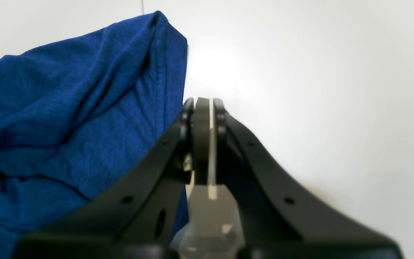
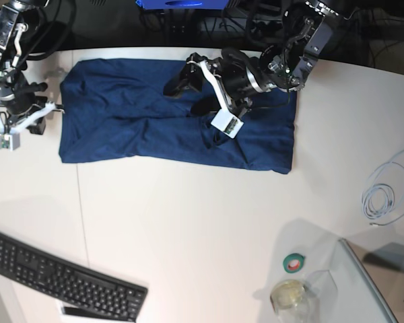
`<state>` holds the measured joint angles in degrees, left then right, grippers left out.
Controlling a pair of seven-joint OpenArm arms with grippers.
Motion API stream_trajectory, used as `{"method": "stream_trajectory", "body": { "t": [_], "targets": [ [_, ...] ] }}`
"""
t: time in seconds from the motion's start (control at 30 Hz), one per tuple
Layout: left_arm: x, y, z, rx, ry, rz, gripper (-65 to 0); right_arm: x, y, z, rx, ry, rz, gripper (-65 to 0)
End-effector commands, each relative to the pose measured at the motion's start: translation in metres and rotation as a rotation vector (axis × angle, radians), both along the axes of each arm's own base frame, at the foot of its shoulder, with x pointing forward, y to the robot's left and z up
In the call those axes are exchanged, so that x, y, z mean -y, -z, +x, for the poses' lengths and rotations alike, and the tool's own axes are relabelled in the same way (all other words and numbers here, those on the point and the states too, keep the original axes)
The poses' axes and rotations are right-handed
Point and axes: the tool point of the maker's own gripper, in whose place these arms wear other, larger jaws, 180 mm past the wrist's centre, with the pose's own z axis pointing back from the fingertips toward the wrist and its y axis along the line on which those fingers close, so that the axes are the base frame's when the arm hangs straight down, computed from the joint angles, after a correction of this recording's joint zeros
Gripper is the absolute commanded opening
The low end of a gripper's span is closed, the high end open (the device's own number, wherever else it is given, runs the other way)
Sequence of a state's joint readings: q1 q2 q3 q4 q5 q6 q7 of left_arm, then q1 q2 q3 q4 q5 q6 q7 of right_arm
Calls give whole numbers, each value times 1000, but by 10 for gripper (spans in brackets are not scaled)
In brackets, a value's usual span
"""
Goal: Layout the t-shirt on the table in an organized manner, then fold the t-shirt properly
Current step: 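Lay the folded end onto the shirt's middle and open the left gripper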
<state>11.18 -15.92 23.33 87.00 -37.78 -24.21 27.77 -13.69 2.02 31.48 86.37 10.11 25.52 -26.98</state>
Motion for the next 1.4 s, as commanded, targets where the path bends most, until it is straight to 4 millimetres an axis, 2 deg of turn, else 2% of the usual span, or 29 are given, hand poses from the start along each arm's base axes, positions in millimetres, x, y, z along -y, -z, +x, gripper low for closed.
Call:
{"method": "stream_trajectory", "body": {
  "t": [0.0, 0.03, 0.07, 0.1, 0.13, 0.17, 0.23, 0.37, 0.4, 0.47, 0.6, 0.7, 0.9, 1.03, 1.1, 1.2, 1.37],
  "targets": [
    [5, -23, 10, 59, -5, -57, -186, 4, -11, 10, 49, -6, -10, -633],
    [6, -31, 12, 82, 0, -66, -189, 4, -11, 10, 49, -6, -10, -633],
    [-1, -34, 11, 93, -11, -57, -214, 4, -11, 10, 49, -6, -10, -633],
    [-12, -37, 15, 100, -55, -44, -267, 4, -11, 10, 47, -4, -9, -633],
    [-24, -38, 21, 100, -112, -26, -336, 4, -11, 10, 47, -4, -9, -633],
    [-37, -37, 28, 99, -173, -2, -431, 4, -11, 10, 47, -4, -9, -633],
    [-61, -32, 39, 88, -269, 44, -650, 4, -11, 10, 47, -4, -9, -633],
    [-101, -6, 51, 79, -379, 221, -650, 4, -11, 10, 47, -6, -9, -633],
    [-107, 1, 51, 88, -377, 282, -650, 3, -11, 10, 47, -7, -8, -633],
    [-106, 14, 45, 97, -337, 354, -650, 3, -13, 13, 55, -7, -7, -633],
    [-91, 26, 36, 99, -295, 399, -650, 2, -13, 15, 57, -7, -6, -633],
    [-84, 29, 33, 90, -288, 393, -650, 2, -13, 15, 57, -7, -6, -633],
    [-49, 28, 18, 61, -220, 320, -650, 4, -13, 15, 57, -6, -8, -633],
    [-33, 37, 6, 33, -174, 312, -650, 4, -14, 15, 58, -6, -8, -633],
    [-25, 38, 7, 36, -148, 307, -650, 3, -14, 15, 58, -7, -8, -633],
    [-10, 37, 1, 43, -101, 294, -650, 3, -14, 15, 58, -7, -8, -633],
    [-4, 23, 3, 78, -93, 268, -650, 3, -13, 16, 58, -9, -7, -633]
  ]
}}
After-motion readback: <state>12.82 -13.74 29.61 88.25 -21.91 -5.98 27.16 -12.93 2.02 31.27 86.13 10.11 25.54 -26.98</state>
